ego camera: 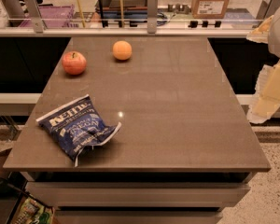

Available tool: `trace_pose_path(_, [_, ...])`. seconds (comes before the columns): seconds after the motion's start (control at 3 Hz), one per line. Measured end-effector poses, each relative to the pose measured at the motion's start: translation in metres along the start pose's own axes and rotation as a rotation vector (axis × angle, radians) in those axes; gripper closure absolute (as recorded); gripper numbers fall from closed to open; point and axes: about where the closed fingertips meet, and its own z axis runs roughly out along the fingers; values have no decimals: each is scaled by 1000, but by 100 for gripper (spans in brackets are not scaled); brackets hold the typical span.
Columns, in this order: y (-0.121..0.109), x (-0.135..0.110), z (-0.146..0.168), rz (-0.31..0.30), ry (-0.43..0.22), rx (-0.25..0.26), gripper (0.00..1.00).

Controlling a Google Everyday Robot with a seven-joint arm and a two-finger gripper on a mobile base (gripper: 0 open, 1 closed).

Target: Pick apple

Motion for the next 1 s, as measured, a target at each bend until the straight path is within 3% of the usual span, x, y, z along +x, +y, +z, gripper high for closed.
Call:
trace_pose_path(0.33, [-1,-2,-1,0,-10,9,0])
trace_pose_path(1.0, [-12,-20,9,12,-128,60,0])
